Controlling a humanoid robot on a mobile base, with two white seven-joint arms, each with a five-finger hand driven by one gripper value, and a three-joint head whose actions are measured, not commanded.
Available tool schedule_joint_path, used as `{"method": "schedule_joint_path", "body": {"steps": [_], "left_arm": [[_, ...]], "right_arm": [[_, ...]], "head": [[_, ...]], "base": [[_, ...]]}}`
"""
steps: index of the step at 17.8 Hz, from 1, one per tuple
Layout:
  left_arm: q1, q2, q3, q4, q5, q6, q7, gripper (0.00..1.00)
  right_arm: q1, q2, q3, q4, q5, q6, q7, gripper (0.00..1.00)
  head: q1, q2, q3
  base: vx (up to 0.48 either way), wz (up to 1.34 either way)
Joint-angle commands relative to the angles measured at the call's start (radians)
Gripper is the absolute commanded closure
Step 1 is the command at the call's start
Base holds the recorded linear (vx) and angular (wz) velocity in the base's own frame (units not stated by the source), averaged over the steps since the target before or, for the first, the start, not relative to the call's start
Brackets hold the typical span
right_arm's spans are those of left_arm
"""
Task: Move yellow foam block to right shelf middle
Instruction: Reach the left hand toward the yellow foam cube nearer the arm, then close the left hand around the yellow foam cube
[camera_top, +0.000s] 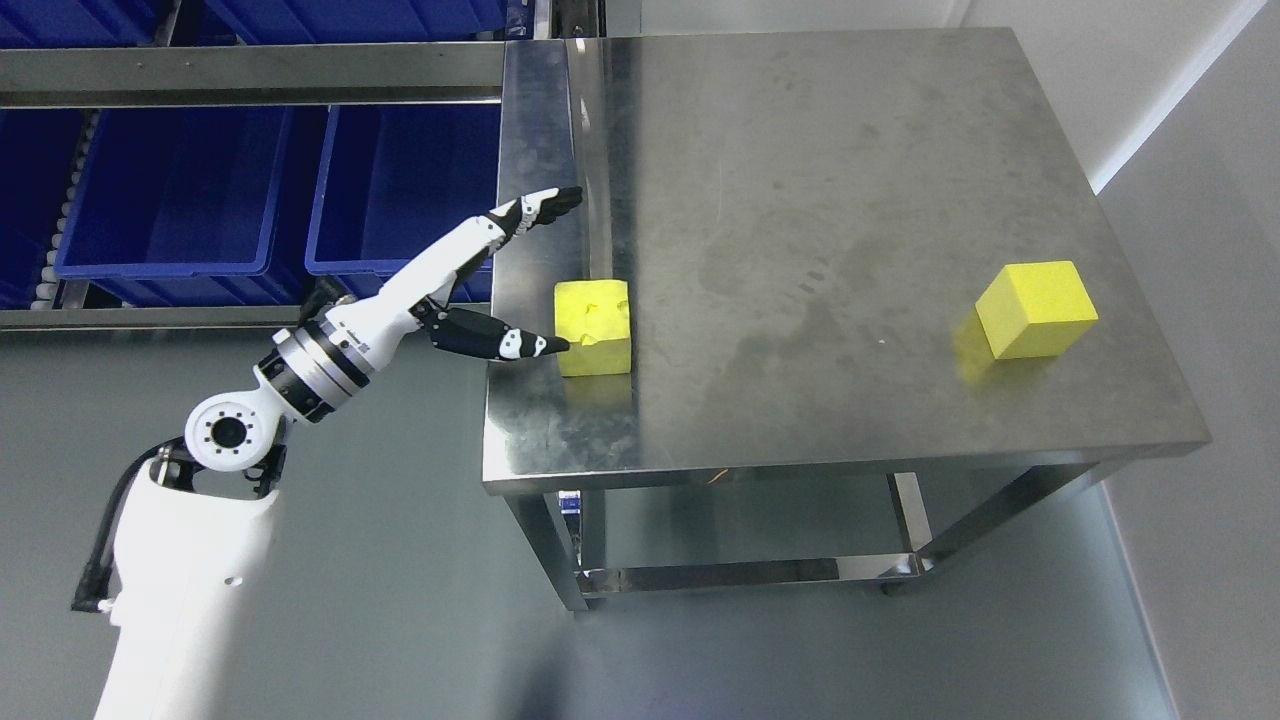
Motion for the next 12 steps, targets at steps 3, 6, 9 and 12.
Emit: {"method": "schedule_joint_path", "body": {"steps": [3, 6, 9, 12], "left_arm": [[-0.045, -0.147, -0.132, 0.186, -0.055, 0.04, -0.032, 0.01], [-0.082, -0.147, -0.13, 0.261, -0.083, 0.035, -0.031, 0.01], [-0.096, -0.142, -0.121, 0.262, -0.083, 0.035, -0.031, 0.15], [-0.096, -0.139, -0.113, 0.262, -0.081, 0.034, -0.031, 0.28]], "right_arm": [[0.002, -0.017, 0.0, -0.017, 0.003, 0.001, -0.002, 0.0], [0.002, -0.017, 0.0, -0.017, 0.003, 0.001, -0.002, 0.0], [0.002, -0.017, -0.001, -0.017, 0.003, 0.001, -0.002, 0.0], [0.002, -0.017, -0.001, -0.017, 0.003, 0.001, -0.002, 0.0]], "head": [[0.0, 0.0, 0.0], [0.0, 0.0, 0.0], [0.0, 0.0, 0.0], [0.0, 0.0, 0.0]], "base": [[0.0, 0.0], [0.0, 0.0], [0.0, 0.0], [0.001, 0.02]]}}
